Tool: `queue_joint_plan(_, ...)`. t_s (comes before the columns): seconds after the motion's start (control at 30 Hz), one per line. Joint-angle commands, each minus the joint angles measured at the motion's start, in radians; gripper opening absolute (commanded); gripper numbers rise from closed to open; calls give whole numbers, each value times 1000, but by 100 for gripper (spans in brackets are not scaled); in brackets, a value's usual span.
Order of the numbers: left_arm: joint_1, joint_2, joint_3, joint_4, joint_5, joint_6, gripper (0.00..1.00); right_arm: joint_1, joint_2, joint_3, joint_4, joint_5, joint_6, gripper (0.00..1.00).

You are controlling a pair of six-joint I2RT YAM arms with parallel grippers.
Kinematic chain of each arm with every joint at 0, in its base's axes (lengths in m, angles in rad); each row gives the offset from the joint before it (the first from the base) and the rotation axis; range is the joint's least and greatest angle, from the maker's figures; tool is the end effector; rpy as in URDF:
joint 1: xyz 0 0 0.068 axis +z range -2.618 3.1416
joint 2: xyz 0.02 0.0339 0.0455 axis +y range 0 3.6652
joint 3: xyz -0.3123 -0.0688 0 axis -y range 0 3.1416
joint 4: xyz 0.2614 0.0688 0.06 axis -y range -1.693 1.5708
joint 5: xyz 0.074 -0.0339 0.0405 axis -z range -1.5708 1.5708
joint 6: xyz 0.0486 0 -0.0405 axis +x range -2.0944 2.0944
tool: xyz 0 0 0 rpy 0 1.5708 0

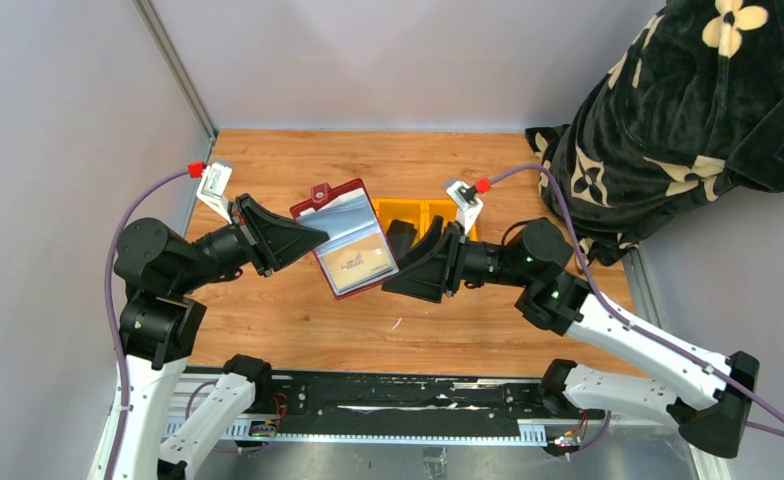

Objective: Take the credit cards out of the card holder
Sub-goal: Remove the credit card from the card holder.

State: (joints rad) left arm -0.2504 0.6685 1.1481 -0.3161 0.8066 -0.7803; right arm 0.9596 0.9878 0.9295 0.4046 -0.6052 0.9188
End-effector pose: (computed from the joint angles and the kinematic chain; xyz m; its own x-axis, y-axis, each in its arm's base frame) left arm 0.0740 -0.0551 0.4984 -0.4940 -0.3761 -0.7839 0.7232 0.3226 -0.6106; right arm 0.1034 0.1958 0.4576 -0.6613 0.1954 -0.7242 -0.7498 -0.2005 0.6305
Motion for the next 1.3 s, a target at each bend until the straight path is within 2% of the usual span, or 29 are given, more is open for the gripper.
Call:
queue_joint_plan(0.0,3,1,33,23,-4,-31,0,7,-78,-36,7,51,-97,52)
queue_joint_plan(0.2,3,12,38,38,43,-61,0,8,-70,-9,-115,121,-183,38)
queue_joint_plan(0.47,3,14,44,50,66,-82,0,8,-45,7,-125,168,-204,26)
queue_joint_plan(1.0,3,17,44,66,77,-100,0,12,-26,36,-103,244,-201,25)
queue_joint_plan(1.27,3,16,48,68,83,-104,0,12,-32,8,-20,291,-157,33)
